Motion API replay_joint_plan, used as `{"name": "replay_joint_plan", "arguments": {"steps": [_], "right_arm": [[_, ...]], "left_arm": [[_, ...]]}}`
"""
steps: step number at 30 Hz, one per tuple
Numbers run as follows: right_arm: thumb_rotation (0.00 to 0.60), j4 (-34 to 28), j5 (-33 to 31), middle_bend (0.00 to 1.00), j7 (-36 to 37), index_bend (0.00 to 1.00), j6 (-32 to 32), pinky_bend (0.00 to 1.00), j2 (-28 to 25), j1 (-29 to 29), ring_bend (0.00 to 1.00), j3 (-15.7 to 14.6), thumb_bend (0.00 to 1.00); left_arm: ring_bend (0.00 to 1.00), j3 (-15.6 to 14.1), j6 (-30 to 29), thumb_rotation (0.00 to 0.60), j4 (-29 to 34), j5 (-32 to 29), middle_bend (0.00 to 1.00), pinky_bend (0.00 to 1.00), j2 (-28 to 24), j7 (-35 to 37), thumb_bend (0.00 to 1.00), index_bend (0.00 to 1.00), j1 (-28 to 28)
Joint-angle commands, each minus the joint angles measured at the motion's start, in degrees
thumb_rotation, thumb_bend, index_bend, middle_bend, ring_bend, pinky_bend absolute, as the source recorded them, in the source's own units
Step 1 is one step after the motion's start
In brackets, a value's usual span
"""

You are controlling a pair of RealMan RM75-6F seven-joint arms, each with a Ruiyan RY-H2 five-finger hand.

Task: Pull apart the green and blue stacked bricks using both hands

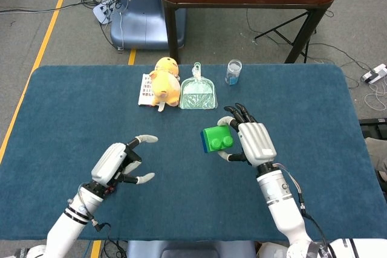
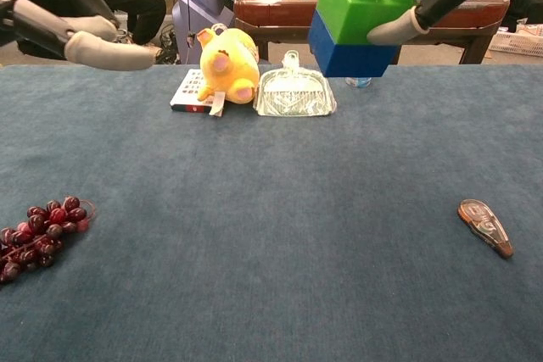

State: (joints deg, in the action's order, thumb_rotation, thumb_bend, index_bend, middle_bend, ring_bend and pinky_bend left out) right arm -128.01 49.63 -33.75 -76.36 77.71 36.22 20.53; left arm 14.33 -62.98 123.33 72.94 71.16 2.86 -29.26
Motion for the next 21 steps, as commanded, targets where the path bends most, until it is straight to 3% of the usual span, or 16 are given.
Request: {"name": "replay_joint_plan", "arguments": {"steps": [1,9,21], "right_arm": [[0.6,-0.5,-1.0,0.14,0.0,0.61,-0.2,0.19,0.7,1.1,0.0,0.4,0.23],[0.6,-0.1,-2.7,0.15,-0.7,0.61,-1.1,0.19,4.9,4.3,0.0,0.4,0.23],[0.6,1.4,-3.8,0.15,-2.2,0.61,-2.8,0.19,11.2,8.4,0.0,0.1,0.23]], "left_arm": [[1.0,0.6,0.8,0.6,0.9,-2.7,1.0,1.0,2.5,-1.7,0.17,0.26,-1.9],[1.0,0.4,3.1,0.6,0.4,-9.0,1.0,1.0,6.2,-3.7,0.15,0.21,-5.3],[1.0,-0.1,-2.9,0.6,-2.2,-14.9,1.0,1.0,13.9,-11.4,0.15,0.19,-7.2]]}}
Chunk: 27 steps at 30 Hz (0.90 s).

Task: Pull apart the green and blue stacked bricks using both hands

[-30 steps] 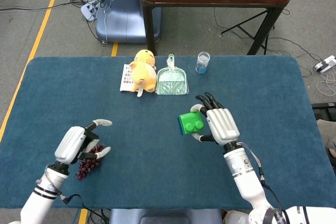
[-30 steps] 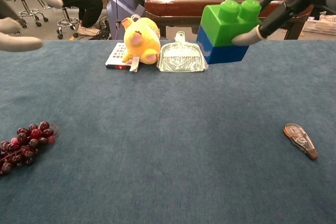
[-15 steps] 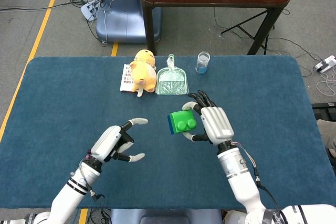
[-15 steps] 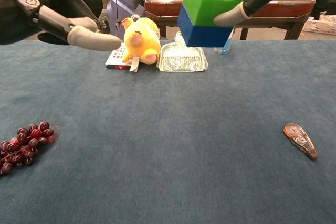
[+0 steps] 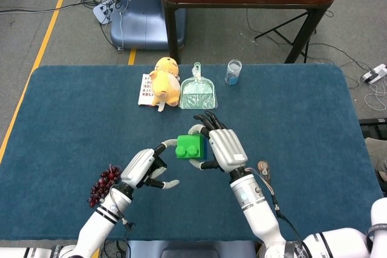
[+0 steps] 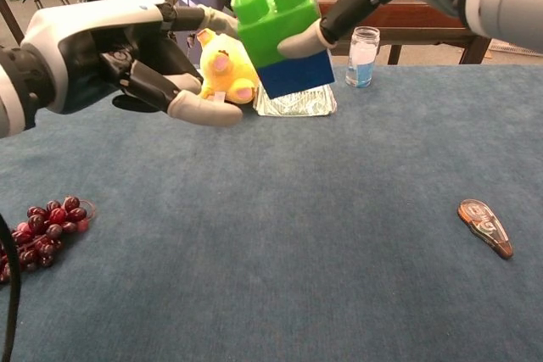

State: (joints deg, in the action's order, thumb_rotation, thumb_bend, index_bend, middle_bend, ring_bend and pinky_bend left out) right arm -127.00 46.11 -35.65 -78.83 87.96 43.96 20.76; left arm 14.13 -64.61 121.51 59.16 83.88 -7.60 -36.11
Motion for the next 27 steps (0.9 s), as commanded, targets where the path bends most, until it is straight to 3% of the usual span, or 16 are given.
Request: {"name": "replay_joint_plan", "arguments": {"steps": [1,10,21,27], "right_arm": [[0.6,0.5,-0.4,0.15,-0.4,0.61,-0.4,0.19,1.3,0.9,0.0,-0.2,0.23],[0.6,0.5,0.1,0.15,-0.2,0.61,-1.3,0.19,2.8,1.6,0.0,-0.9,0.23],[0.6,1.7,2.2,0.15,1.7,0.61,-0.8,0.19,4.8,2.1,0.0,-1.8,0.23],[0.6,2.5,3.0,0.15,2.7,0.61,-0.9,0.19,6.1,2.2,0.0,-1.7,0.23]], "left_arm": [[1.0,0.2,-1.9,0.6,-0.4,-1.5,1.0,1.0,1.6,-1.3,0.15,0.19,-0.3],[1.0,1.7,-6.0,0.6,-0.6,-8.0,1.0,1.0,3.8,-4.5,0.15,0.21,-0.4],[1.0,3.0,-4.6,0.6,0.2,-10.0,1.0,1.0,4.3,-1.1,0.15,0.22,-0.5],[1.0,3.8,-3.8,0.6,0.7,-11.5,1.0,1.0,4.6,1.0,0.14,0.29,-0.6]]}}
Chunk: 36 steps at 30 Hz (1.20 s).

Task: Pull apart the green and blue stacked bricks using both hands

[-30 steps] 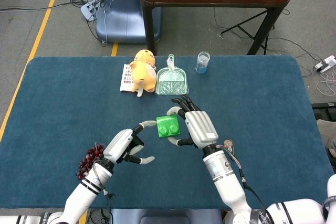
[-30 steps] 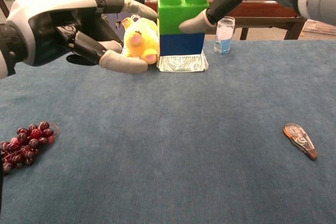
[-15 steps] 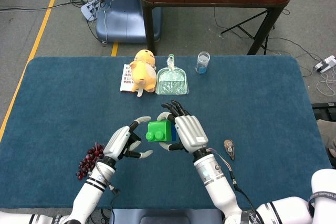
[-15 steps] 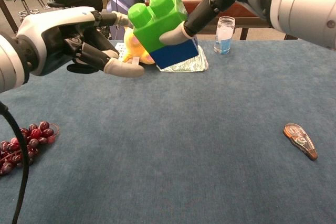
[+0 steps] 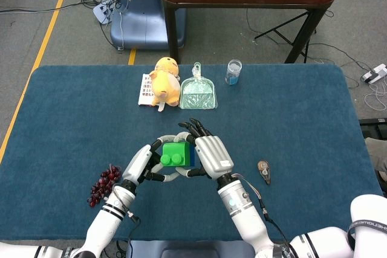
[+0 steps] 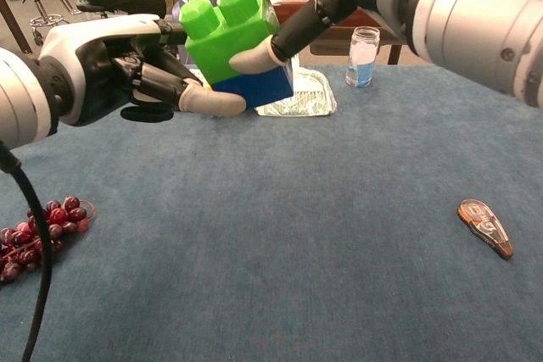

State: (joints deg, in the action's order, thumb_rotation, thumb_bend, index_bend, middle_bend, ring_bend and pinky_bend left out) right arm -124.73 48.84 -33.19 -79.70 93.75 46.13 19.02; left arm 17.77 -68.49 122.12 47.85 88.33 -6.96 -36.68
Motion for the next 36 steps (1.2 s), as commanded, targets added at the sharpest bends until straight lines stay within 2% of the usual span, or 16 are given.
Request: {"name": "replay_joint_plan", "arguments": {"steps": [1,9,13,18,25,31,36], "right_arm": [[0.6,0.2,0.4,0.15,0.3,0.61,-0.1,0.19,0.4,0.0,0.0,0.0,0.23],[0.6,0.6,1.2,0.15,1.1,0.61,-0.4,0.19,1.0,-0.3,0.0,0.0,0.23],[0.6,0.7,1.4,0.15,1.1,0.61,-0.3,0.19,1.1,-0.3,0.0,-0.2,0.23],[0.6,0.8,1.4,0.15,1.2,0.61,-0.1,0.19,1.2,-0.4,0.0,-0.3,0.23],[0.6,1.0,1.6,0.15,1.6,0.61,0.1,0.19,1.3,-0.7,0.0,-0.5,0.23],[0.6,0.9,1.8,0.15,1.9,0.61,0.2,0.19,1.1,-1.0,0.0,-0.5,0.23],[0.6,0.6,2.2,0.15,2.5,0.61,0.2,0.19,0.9,-1.3,0.0,-0.3,0.23]], "left_arm": [[1.0,0.2,-0.1,0.6,0.0,-0.2,1.0,1.0,0.3,0.4,0.15,0.31,0.0],[1.0,-0.3,-0.9,0.6,-0.6,0.4,1.0,1.0,1.3,1.0,0.15,0.53,0.3],[1.0,-0.4,-1.3,0.6,-0.9,0.7,1.0,1.0,1.7,1.5,0.15,0.59,0.6],[1.0,-0.1,-1.9,0.6,-1.3,1.0,1.0,1.0,2.2,2.7,0.15,0.63,1.1],[1.0,-0.1,-3.8,0.6,-2.3,1.7,1.0,1.0,3.7,2.7,0.15,0.76,1.7],[1.0,-0.5,-4.4,0.6,-3.1,2.6,1.0,1.0,4.5,2.4,0.3,0.8,2.1],[1.0,-0.5,-5.2,0.6,-3.8,3.3,1.0,1.0,5.3,2.4,0.34,0.81,2.4]]}}
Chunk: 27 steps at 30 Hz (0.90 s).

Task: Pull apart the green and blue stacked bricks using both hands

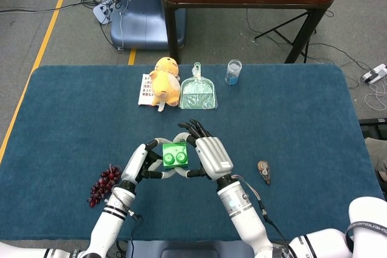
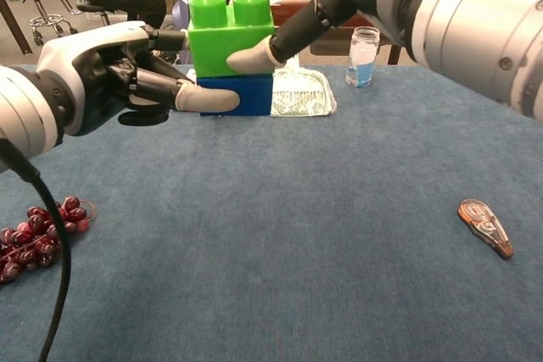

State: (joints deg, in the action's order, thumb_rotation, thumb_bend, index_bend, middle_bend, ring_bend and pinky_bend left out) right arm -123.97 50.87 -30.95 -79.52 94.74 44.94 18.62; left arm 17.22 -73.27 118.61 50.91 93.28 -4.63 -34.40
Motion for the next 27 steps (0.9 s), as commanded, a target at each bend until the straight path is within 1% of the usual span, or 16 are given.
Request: {"name": "replay_joint_plan", "arguments": {"steps": [1,7,13,19,23,25,26,27], "right_arm": [[0.6,-0.2,0.3,0.15,0.4,0.61,0.0,0.19,-0.2,-0.2,0.0,0.1,0.23],[0.6,-1.4,1.5,0.15,1.8,0.62,-0.3,0.19,-1.1,-1.0,0.0,0.5,0.23],[0.6,-2.1,2.8,0.15,4.3,0.62,-0.8,0.19,-3.4,-3.1,0.0,0.2,0.23],[0.6,0.6,2.6,0.15,8.0,0.62,-0.1,0.19,-5.7,-6.2,0.0,-2.3,0.23],[0.6,5.6,2.2,0.15,9.9,0.62,1.5,0.19,-6.0,-7.9,0.0,-5.1,0.23],[0.6,8.1,1.9,0.15,10.3,0.62,2.3,0.19,-5.6,-8.4,0.0,-6.1,0.23],[0.6,9.8,1.5,0.15,10.6,0.61,3.0,0.19,-5.4,-8.6,0.0,-6.8,0.22],[0.6,10.9,1.3,0.15,10.8,0.56,3.6,0.18,-5.2,-8.8,0.0,-7.1,0.21]], "left_arm": [[1.0,0.1,-0.6,0.6,-0.4,0.4,1.0,1.0,0.6,0.0,0.34,0.81,0.2],[1.0,-0.2,-0.6,0.6,-1.3,0.6,1.0,1.0,0.9,-0.4,0.34,0.81,0.6],[1.0,-1.6,0.0,0.6,-2.4,0.5,1.0,1.0,0.9,-2.9,0.34,0.81,0.5],[1.0,-3.3,0.8,0.6,-4.5,0.5,1.0,1.0,1.7,-6.9,0.34,0.81,-0.4],[1.0,-4.2,1.4,0.6,-6.0,-0.8,1.0,1.0,2.2,-11.7,0.34,0.79,-1.8],[1.0,-4.3,1.4,0.6,-6.8,-1.3,1.0,1.0,3.0,-13.1,0.34,0.73,-2.2],[1.0,-4.4,1.5,0.6,-7.4,-1.6,1.0,1.0,3.5,-13.8,0.34,0.67,-2.5],[1.0,-4.4,1.5,0.6,-7.8,-1.8,1.0,1.0,3.9,-14.3,0.34,0.6,-2.7]]}}
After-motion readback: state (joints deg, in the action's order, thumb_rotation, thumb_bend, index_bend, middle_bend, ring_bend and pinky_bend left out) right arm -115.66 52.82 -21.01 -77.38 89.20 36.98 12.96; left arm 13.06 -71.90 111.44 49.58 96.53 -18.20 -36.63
